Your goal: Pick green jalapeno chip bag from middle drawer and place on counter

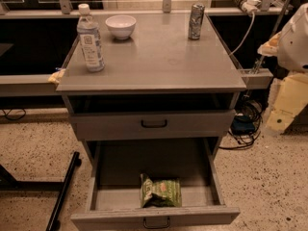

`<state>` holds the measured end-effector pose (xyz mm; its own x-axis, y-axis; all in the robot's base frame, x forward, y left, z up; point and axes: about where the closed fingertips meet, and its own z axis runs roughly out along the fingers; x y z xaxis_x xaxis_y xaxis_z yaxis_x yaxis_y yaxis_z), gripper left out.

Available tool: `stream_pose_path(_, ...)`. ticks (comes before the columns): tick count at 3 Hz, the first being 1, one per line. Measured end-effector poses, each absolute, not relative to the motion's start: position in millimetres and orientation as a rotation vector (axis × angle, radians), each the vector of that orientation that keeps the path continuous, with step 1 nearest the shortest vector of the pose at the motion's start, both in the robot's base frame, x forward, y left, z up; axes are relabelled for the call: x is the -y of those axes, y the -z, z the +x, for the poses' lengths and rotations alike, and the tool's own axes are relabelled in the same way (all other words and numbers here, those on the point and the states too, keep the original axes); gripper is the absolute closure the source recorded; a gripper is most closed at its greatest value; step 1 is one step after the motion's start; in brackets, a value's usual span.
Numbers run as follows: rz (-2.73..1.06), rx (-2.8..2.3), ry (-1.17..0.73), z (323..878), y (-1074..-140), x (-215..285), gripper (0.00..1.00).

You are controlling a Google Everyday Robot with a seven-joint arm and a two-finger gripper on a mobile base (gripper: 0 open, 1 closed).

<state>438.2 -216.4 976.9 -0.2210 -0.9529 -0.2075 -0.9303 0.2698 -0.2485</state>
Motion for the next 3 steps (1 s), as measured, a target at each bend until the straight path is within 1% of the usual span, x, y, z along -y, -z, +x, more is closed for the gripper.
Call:
stream_pose_path(1,-1.723,-2.23,0.101,438,-977,216,0.0)
stream_pose_path(2,-1.675,-2.226,0.048,438,-957,213,0.18)
stream_pose_path(3,-1.6,-2.211,-0.087,428,-909,192,0.42)
